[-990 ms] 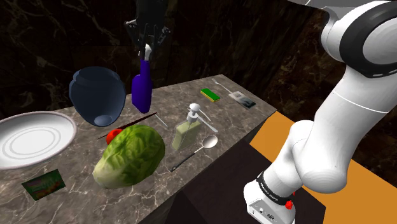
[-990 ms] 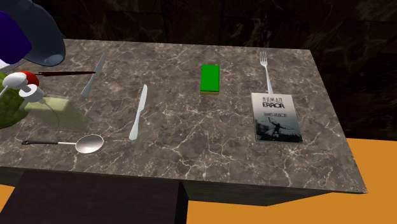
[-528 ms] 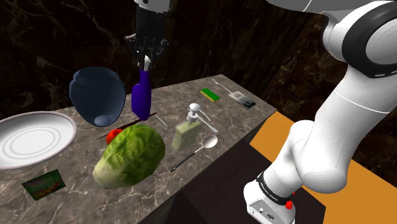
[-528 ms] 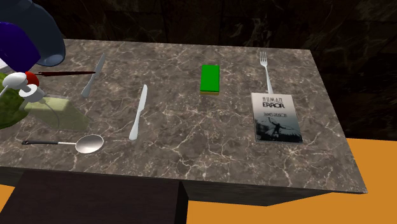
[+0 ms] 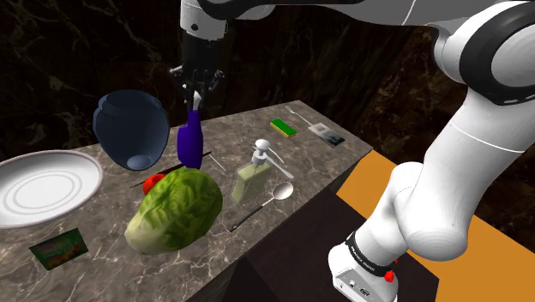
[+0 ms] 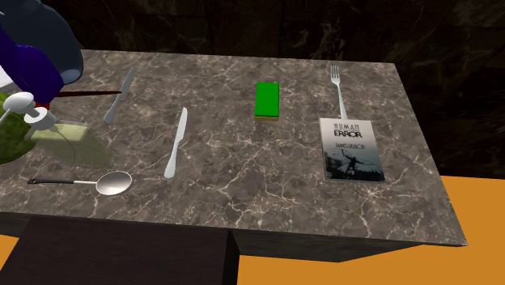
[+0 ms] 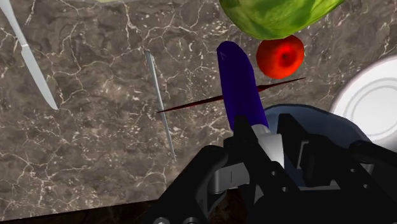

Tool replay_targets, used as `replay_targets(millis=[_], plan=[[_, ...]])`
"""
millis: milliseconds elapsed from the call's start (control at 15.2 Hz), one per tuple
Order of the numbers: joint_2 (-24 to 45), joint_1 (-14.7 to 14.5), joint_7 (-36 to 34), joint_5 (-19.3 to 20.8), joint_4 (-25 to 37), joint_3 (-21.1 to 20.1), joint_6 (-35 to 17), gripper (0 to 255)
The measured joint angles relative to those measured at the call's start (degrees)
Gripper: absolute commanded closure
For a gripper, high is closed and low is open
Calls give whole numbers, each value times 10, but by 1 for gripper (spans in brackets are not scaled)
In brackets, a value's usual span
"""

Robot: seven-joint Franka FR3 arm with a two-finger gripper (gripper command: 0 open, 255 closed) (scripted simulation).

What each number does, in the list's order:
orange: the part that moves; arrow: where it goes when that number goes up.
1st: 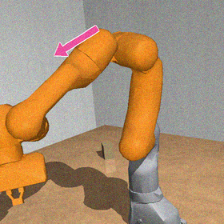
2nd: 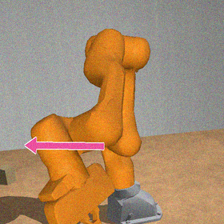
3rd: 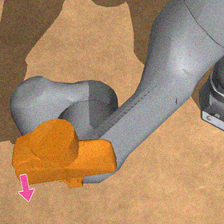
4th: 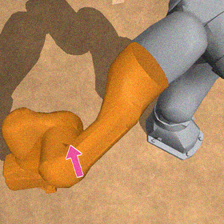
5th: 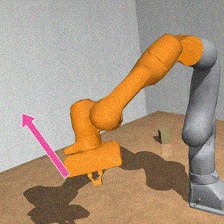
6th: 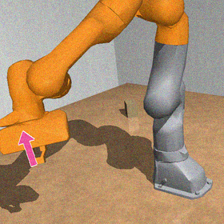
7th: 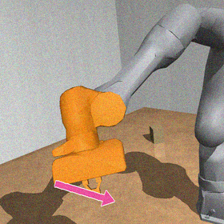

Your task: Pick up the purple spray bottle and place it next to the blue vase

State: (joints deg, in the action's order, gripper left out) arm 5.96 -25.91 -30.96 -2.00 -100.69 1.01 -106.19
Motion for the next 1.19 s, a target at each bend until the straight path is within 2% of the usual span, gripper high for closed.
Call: replay_targets(millis=[792, 1188], plan=[[19, 0, 3, -2, -69, 0, -88, 255], [19, 0, 4, -2, -75, 0, -94, 255]])
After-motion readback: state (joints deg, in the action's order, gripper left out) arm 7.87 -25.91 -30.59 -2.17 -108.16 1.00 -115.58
